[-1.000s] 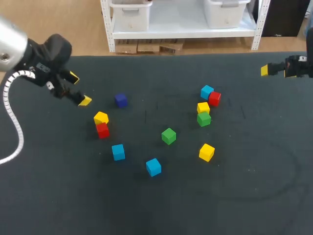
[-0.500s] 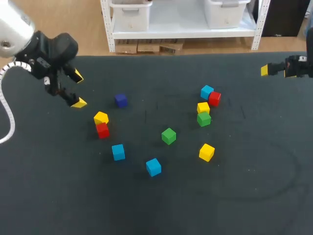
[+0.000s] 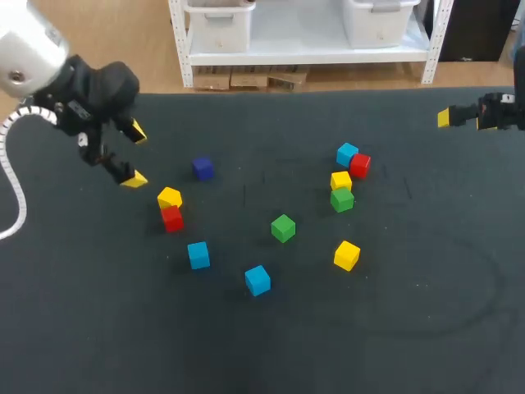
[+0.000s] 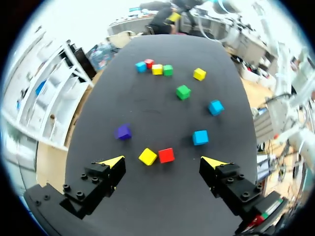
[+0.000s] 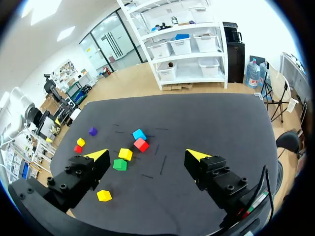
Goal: Place the blue cubes, place green cubes on the blue cubes, place the yellow cubes on the green cubes, then place the red cubes on the yellow cubes, and place purple cube on the red cubes.
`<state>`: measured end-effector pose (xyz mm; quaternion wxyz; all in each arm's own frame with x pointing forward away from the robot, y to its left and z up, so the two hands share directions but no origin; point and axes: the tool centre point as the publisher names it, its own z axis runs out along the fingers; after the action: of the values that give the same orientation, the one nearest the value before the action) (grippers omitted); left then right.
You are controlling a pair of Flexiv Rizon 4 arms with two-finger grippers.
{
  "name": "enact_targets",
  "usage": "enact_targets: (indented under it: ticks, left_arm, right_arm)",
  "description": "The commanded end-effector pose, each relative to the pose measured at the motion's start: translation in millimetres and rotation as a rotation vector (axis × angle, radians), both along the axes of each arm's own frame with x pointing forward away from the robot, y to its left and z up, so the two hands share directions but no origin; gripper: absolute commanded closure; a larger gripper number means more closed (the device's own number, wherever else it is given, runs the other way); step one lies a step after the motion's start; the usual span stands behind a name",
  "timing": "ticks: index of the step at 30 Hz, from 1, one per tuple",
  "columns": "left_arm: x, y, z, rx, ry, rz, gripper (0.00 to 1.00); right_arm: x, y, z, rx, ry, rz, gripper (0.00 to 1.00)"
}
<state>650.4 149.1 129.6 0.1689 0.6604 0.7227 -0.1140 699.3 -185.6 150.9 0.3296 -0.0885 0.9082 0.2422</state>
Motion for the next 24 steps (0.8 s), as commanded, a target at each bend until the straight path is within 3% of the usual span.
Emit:
enact_targets:
  ticks: [1,8,12,15,24]
  left_arm:
    - [1.4,-14.9,-1.5,0.03,0.015,-0.034,0.0]
    - [-25.7,-43.5,-12.8,0.118,-0.009,-0.325,0.0]
    - [-44.2,-56.9,-21.2,0.097,-0.034,-0.523,0.0]
    - [-56.7,-67.4,-29.4,0.105,-0.019,-0.647,0.0]
    - [-85.0,-95.4,-40.5,0.117,-0.038,-0.96,0.0]
  right_arm:
    - [0.0,0.6,0.1,-0.001,0.0,-0.002,0.0]
    - [0.0,0.6,0.1,-0.001,0.0,-0.002,0.0]
    - [0.0,0.6,0.1,-0.001,0.0,-0.002,0.0]
    - [0.0,0.6,0.1,-0.001,0.0,-0.002,0.0]
    - [0.0,0.6,0.1,-0.001,0.0,-0.002,0.0]
